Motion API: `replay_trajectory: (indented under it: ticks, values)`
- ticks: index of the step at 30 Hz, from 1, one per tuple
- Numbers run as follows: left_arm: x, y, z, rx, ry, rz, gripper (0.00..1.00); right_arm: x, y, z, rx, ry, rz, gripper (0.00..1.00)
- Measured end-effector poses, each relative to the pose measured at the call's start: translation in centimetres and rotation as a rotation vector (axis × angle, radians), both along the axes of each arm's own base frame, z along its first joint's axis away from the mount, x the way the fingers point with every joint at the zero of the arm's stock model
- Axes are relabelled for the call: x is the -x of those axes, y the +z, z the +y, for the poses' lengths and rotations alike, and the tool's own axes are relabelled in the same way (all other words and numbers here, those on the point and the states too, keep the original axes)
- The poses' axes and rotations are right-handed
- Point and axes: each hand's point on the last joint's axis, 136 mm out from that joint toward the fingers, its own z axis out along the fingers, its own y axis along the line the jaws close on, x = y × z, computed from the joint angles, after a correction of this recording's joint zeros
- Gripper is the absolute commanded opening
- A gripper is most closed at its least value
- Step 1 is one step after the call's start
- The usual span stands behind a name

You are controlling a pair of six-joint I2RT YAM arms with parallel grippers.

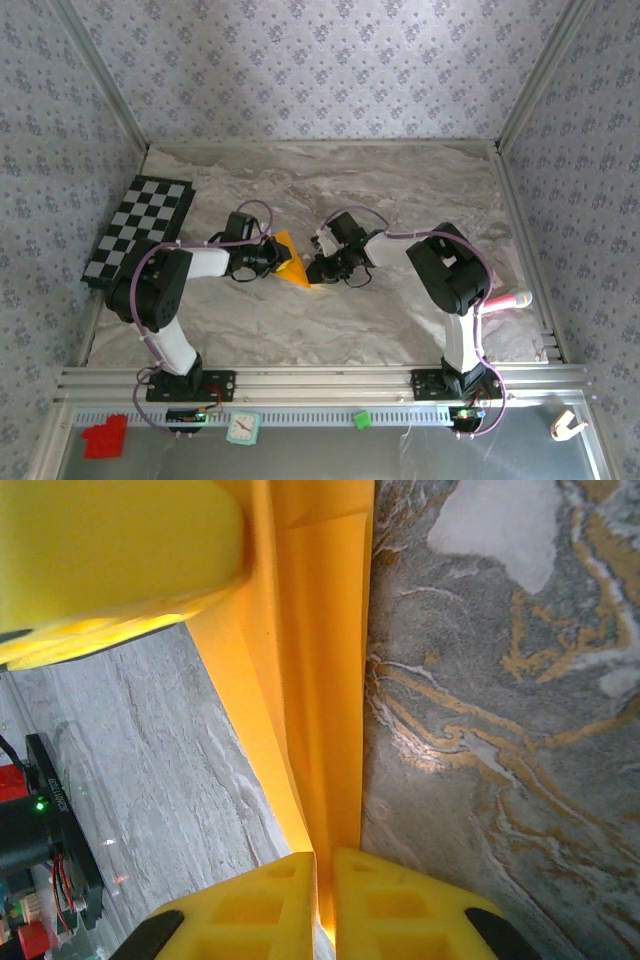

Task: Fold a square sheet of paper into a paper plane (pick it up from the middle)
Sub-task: Fourth fold the wing at the center of the table.

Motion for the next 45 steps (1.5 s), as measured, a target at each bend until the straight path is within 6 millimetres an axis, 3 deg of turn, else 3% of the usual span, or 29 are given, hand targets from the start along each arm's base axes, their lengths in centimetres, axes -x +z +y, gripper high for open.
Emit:
replay_trajectory:
  ticks: [45]
  values:
    - [-0.80, -0.59, -0.96, 0.024, -0.033, 0.022, 0.16, -0.01, -0.12, -0.07, 0.007, 0.000, 0.001, 0.13]
